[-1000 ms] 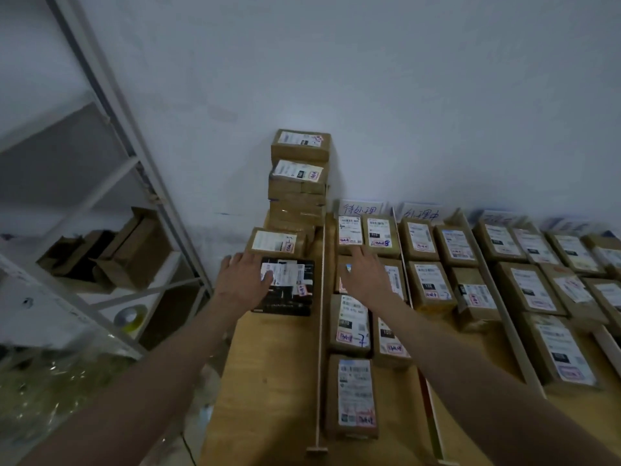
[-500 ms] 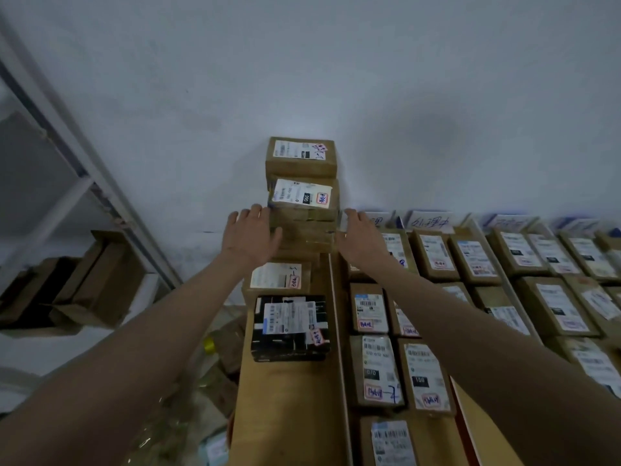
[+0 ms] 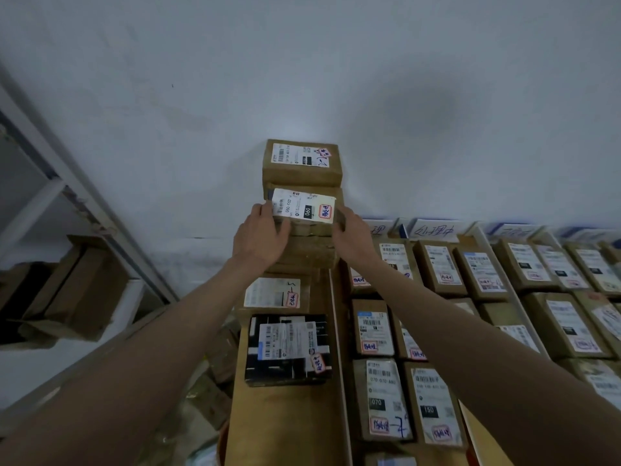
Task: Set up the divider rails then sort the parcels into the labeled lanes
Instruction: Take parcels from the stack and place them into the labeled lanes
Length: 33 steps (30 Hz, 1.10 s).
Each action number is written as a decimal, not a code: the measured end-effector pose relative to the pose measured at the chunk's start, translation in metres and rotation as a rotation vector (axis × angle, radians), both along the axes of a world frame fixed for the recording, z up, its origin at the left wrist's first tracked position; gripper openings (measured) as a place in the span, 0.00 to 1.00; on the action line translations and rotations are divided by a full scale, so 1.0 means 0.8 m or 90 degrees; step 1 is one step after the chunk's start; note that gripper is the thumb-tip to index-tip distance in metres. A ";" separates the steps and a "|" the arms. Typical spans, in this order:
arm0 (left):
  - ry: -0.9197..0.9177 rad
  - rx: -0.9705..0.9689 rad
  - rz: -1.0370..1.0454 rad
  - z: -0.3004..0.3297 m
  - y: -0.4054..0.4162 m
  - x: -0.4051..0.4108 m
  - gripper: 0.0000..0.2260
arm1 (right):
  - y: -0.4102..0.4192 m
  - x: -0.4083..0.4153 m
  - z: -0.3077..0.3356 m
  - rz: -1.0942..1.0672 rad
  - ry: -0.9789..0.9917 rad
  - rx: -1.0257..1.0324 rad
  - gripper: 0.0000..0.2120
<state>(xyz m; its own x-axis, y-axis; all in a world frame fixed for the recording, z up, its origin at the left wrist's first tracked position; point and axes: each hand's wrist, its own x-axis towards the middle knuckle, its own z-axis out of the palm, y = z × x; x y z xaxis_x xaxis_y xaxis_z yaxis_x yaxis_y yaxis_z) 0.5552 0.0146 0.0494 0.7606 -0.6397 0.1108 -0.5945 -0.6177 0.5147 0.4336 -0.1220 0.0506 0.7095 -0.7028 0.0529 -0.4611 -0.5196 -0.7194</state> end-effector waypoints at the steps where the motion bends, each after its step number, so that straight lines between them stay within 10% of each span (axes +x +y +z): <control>1: 0.023 -0.037 0.011 -0.001 0.001 -0.002 0.23 | 0.002 -0.003 0.002 -0.011 -0.018 0.016 0.18; 7: 0.165 -0.275 0.118 0.010 0.007 -0.017 0.22 | 0.039 -0.035 0.021 -0.109 -0.149 0.175 0.19; 16: 0.161 -0.232 0.029 0.011 0.038 -0.044 0.19 | 0.085 -0.115 0.021 -0.117 -0.115 0.627 0.22; 33: 0.164 -0.086 -0.175 0.011 0.049 -0.143 0.32 | 0.093 -0.252 0.019 -0.167 0.017 0.463 0.18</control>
<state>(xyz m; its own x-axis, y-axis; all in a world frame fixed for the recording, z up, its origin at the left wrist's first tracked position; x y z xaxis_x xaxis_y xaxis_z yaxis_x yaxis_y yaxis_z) 0.4407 0.0540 0.0583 0.5767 -0.8161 0.0365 -0.5694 -0.3695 0.7343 0.2324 -0.0477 0.0656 0.5098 -0.6990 -0.5015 -0.5262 0.2078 -0.8246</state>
